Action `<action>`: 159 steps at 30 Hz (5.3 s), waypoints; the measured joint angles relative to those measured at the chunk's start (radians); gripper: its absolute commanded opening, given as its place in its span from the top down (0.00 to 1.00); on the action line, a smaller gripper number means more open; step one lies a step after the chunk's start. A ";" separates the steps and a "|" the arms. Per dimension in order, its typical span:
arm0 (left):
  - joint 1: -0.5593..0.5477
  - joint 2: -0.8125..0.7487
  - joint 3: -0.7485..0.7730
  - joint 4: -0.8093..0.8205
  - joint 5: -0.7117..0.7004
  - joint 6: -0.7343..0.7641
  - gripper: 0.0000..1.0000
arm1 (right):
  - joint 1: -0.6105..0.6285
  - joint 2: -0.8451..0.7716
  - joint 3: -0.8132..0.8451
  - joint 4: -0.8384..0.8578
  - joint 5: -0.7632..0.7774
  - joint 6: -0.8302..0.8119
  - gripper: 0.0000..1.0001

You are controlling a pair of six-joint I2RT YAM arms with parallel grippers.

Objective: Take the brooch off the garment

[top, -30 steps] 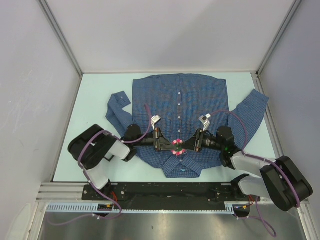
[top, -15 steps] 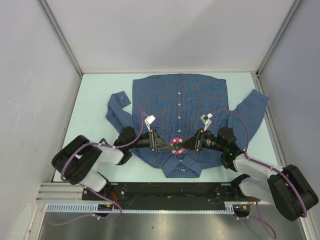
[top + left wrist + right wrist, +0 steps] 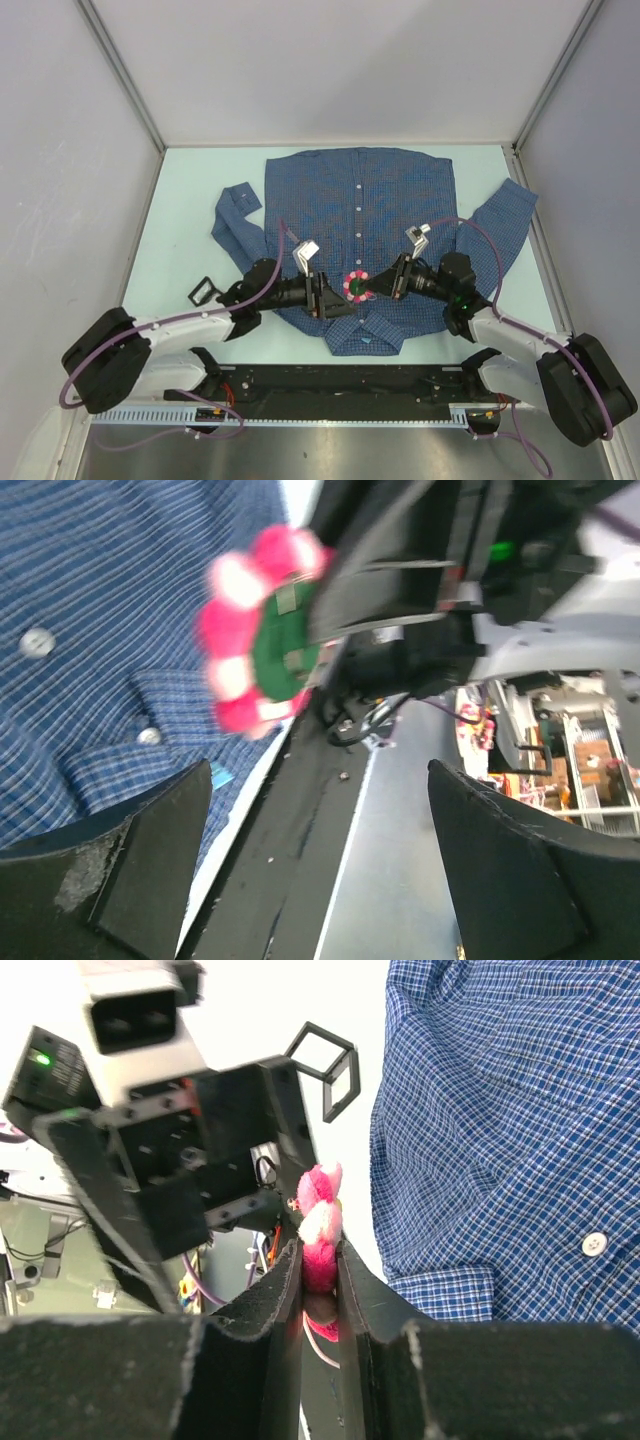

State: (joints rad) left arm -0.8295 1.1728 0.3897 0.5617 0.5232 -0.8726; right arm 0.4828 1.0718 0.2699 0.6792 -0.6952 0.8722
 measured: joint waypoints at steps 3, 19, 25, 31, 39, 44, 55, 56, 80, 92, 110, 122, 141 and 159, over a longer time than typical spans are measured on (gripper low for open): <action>-0.017 0.047 0.010 -0.019 -0.026 -0.002 0.11 | -0.002 -0.004 0.000 0.000 0.002 0.008 1.00; -0.057 0.196 0.047 0.241 0.052 -0.175 0.25 | -0.003 -0.031 0.002 -0.034 0.037 0.000 1.00; -0.057 0.220 0.047 0.386 0.101 -0.268 0.27 | -0.002 -0.045 0.003 -0.064 0.047 -0.017 1.00; -0.057 0.216 0.058 0.408 0.111 -0.290 0.24 | 0.004 -0.046 0.003 -0.084 0.052 -0.021 1.00; -0.051 0.208 0.111 0.352 0.090 -0.286 0.22 | 0.028 -0.075 0.003 -0.083 0.050 -0.003 1.00; -0.025 0.186 0.112 0.301 0.076 -0.273 0.21 | 0.035 -0.103 0.002 -0.082 0.051 0.023 1.00; 0.025 -0.024 0.155 0.067 0.039 -0.151 0.15 | 0.043 -0.147 -0.028 -0.086 0.043 0.044 1.00; 0.025 -0.045 0.158 0.037 0.037 -0.126 0.14 | 0.043 -0.147 -0.029 -0.088 0.042 0.045 1.00; -0.023 0.024 0.303 -0.502 -0.154 0.296 0.19 | 0.023 -0.137 -0.029 -0.061 -0.021 0.051 1.00; -0.063 0.048 0.325 -0.465 -0.172 0.287 0.51 | 0.021 -0.136 -0.029 -0.062 -0.021 0.051 1.00; -0.066 0.048 0.327 -0.449 -0.179 0.277 0.70 | 0.013 -0.142 -0.029 -0.084 -0.017 0.040 1.00; -0.057 0.060 0.326 -0.430 -0.166 0.250 0.71 | 0.013 -0.143 -0.029 -0.078 -0.018 0.031 1.00; -0.039 0.076 0.317 -0.406 -0.116 0.224 0.77 | 0.013 -0.142 -0.029 -0.078 -0.029 0.014 1.00; -0.027 0.104 0.317 -0.406 -0.063 0.220 0.67 | 0.023 -0.132 -0.034 -0.089 -0.035 -0.002 1.00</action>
State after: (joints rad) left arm -0.8570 1.2766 0.7067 0.1555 0.4606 -0.6525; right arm 0.5060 0.9394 0.2356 0.5907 -0.7307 0.8700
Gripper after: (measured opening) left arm 0.320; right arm 0.184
